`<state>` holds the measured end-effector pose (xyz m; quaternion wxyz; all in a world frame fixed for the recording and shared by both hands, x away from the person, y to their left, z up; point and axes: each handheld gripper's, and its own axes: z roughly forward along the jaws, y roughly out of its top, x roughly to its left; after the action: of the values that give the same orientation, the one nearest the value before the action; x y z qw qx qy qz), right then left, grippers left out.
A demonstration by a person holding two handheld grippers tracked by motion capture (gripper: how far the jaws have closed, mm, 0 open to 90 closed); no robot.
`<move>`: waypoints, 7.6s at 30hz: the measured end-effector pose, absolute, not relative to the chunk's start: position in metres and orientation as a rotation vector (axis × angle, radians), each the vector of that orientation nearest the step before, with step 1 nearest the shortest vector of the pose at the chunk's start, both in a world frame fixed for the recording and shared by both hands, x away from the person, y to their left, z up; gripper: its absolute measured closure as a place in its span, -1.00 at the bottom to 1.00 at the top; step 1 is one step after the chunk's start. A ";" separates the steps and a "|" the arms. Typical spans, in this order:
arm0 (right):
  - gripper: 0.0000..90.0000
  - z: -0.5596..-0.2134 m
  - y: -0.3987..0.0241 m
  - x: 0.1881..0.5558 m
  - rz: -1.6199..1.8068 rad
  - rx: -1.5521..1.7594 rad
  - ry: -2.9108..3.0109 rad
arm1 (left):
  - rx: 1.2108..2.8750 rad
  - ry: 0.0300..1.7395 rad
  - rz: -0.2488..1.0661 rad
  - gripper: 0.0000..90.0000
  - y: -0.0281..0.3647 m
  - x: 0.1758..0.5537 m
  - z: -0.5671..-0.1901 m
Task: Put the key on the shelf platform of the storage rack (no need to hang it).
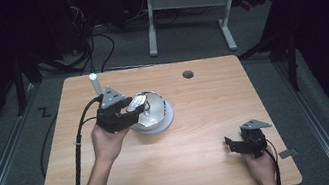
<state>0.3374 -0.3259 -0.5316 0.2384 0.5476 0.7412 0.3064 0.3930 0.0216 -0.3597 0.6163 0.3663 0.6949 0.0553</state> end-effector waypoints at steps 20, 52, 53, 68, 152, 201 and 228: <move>-0.49 -0.532 -0.326 0.337 0.838 1.494 2.034 | 0.848 1.620 0.188 0.11 0.007 0.427 -0.404; -0.49 -0.532 -0.326 0.337 0.838 1.496 2.034 | 0.910 1.813 0.176 0.09 -0.020 0.455 -0.457; -0.49 -0.532 -0.326 0.337 0.838 1.496 2.034 | 0.916 1.813 0.175 0.09 -0.020 0.455 -0.457; -0.49 -0.532 -0.326 0.337 0.838 1.495 2.035 | 0.941 1.798 0.168 -0.24 -0.012 0.449 -0.450; -0.49 -0.531 -0.326 0.337 0.838 1.498 2.034 | 0.729 1.811 0.200 -0.42 0.091 0.403 -0.422; -0.49 -0.531 -0.325 0.337 0.838 1.499 2.033 | 0.625 1.895 0.177 -0.43 0.130 0.378 -0.444; -0.49 -0.532 -0.325 0.337 0.838 1.498 2.033 | 0.599 1.925 0.153 -0.42 0.139 0.368 -0.458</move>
<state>0.3374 -0.3254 -0.5315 0.2381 0.5470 0.7421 0.3057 0.3680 0.1389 -0.4578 0.5310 0.2510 0.8068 0.0643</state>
